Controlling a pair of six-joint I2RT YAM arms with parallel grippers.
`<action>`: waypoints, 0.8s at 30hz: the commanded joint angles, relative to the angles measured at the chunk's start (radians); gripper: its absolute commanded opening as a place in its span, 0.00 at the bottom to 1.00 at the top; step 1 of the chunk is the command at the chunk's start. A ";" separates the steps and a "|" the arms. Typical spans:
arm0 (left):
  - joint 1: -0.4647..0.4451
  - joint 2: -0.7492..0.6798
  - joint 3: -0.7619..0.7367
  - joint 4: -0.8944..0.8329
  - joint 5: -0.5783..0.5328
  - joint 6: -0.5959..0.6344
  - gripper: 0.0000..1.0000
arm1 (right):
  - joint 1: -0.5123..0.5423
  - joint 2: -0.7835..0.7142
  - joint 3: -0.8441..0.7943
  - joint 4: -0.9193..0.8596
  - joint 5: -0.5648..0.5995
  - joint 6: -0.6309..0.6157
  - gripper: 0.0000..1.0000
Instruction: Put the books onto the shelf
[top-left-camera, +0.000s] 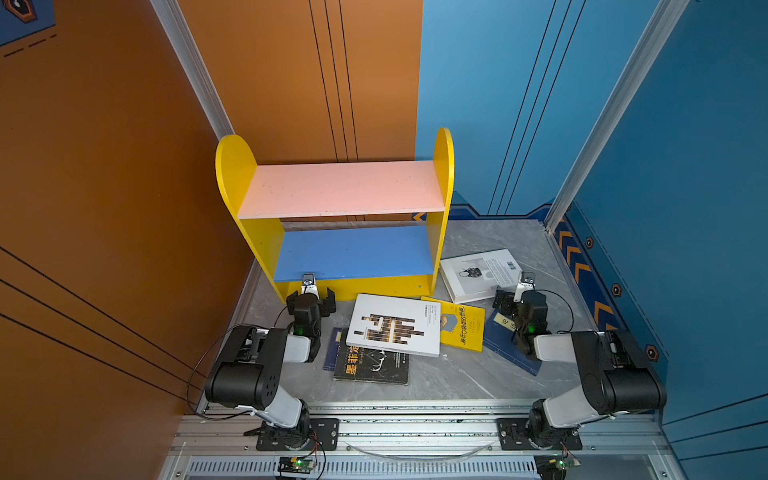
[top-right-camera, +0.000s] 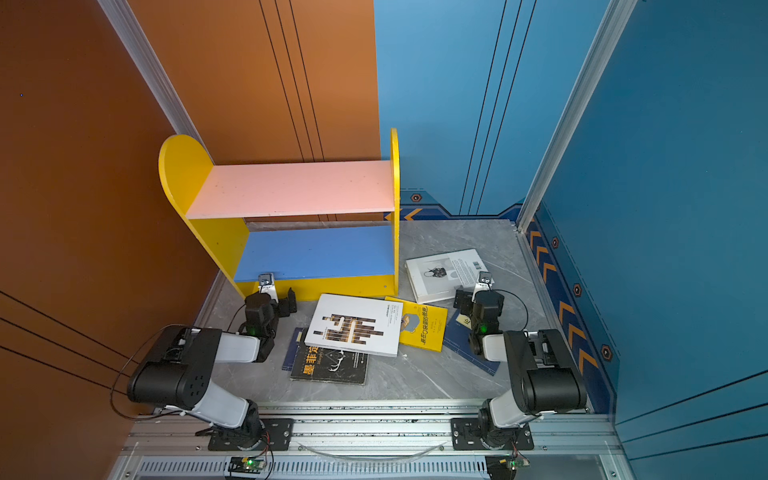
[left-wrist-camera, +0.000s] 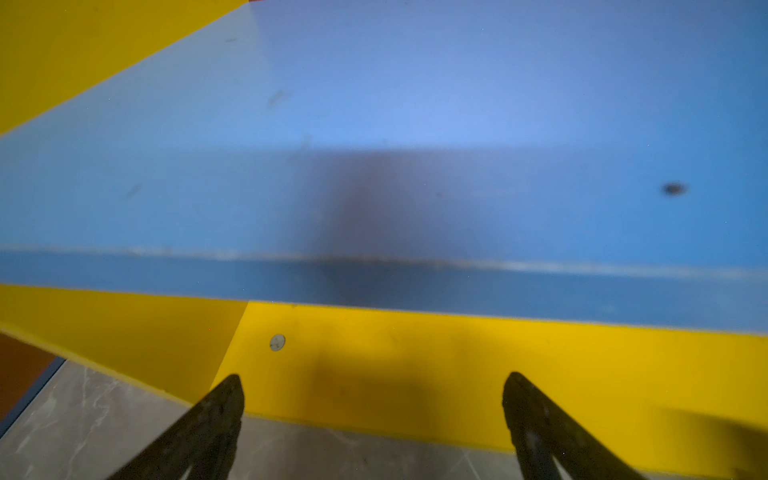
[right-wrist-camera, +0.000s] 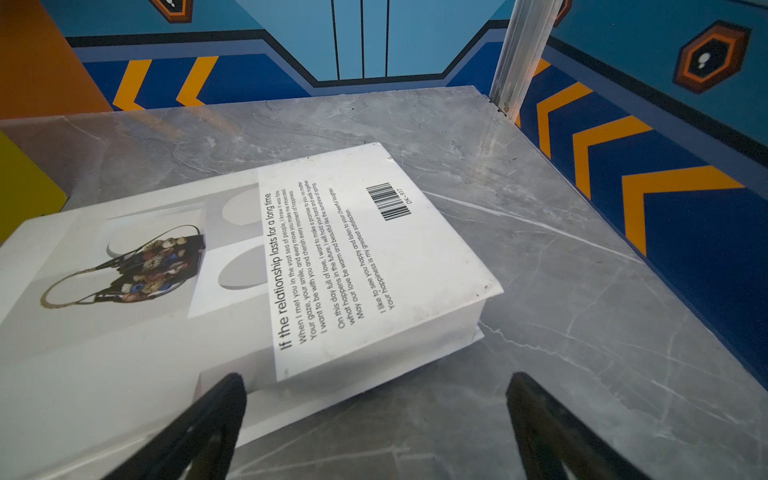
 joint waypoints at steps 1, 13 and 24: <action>0.001 0.006 0.020 0.019 0.076 0.048 0.98 | -0.008 0.003 0.038 -0.009 0.004 -0.012 1.00; -0.004 -0.407 0.152 -0.596 0.128 -0.055 0.98 | 0.130 -0.336 0.223 -0.608 0.040 0.092 1.00; -0.250 -0.542 0.431 -1.212 0.106 -0.488 0.98 | 0.379 -0.451 0.406 -1.057 0.213 0.607 1.00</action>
